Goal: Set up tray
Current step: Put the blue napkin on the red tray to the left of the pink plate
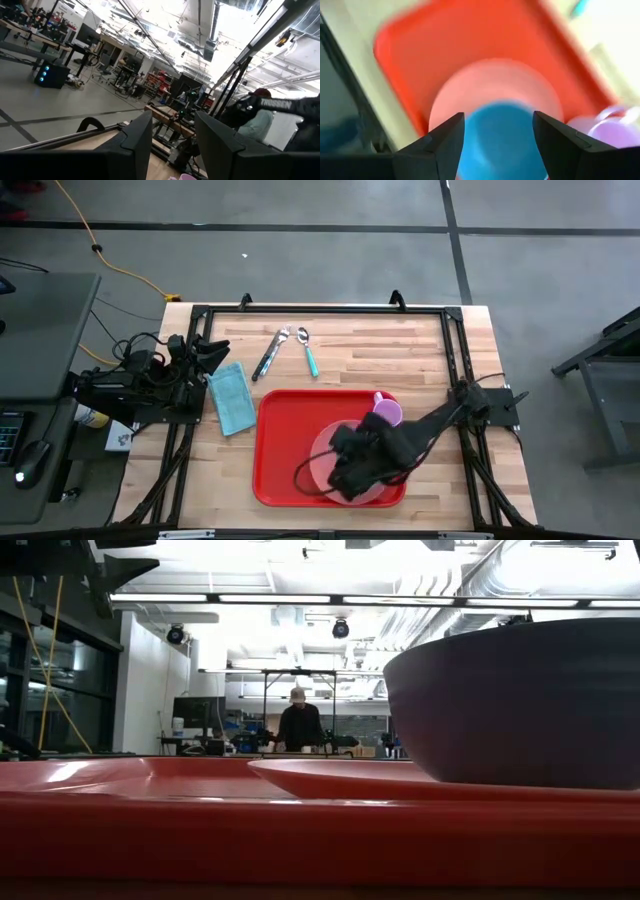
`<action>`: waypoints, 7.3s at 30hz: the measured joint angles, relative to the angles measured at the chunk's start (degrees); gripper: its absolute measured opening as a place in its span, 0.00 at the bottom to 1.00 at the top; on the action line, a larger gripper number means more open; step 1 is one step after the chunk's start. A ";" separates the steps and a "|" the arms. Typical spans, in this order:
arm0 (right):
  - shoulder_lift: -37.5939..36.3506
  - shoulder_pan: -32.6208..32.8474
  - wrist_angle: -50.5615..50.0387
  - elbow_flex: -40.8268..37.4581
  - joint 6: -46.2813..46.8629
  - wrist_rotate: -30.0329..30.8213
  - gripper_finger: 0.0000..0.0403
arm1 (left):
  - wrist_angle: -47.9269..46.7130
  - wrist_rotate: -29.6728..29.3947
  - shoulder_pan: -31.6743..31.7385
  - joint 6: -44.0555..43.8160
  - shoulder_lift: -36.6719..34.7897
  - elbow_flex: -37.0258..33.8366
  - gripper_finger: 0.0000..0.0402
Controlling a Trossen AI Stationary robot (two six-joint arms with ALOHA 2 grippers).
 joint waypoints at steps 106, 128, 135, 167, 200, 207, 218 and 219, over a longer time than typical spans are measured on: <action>-80.43 -59.76 49.37 -81.00 -49.72 -21.67 0.53 | -86.76 -33.03 -31.57 -65.50 50.05 48.19 0.45; -80.42 -59.76 49.33 -80.98 -49.73 -22.21 0.53 | -25.62 17.10 11.87 -1.57 58.53 48.06 0.45; -80.42 -59.75 48.42 -80.98 -49.72 -22.27 0.53 | -32.60 0.65 9.33 -4.91 51.31 48.04 0.45; -80.42 -59.74 48.06 -80.98 -48.72 -22.99 0.53 | -42.33 -28.94 -16.65 -38.27 35.33 25.27 0.42; -80.44 -59.74 47.76 -80.98 -50.25 -26.23 0.53 | -74.09 20.54 -25.20 -17.98 67.46 38.03 0.56; -80.44 -59.74 47.54 -80.98 -51.28 -26.20 0.53 | -70.58 15.42 -30.80 -19.98 70.84 38.03 0.60; -80.44 -59.76 47.56 -80.98 -51.76 -26.29 0.53 | -68.81 12.72 -35.41 -25.51 80.80 38.01 0.61; -80.42 -59.74 47.58 -80.98 -51.76 -26.29 0.53 | -68.68 12.04 -35.69 -26.51 81.60 38.01 0.61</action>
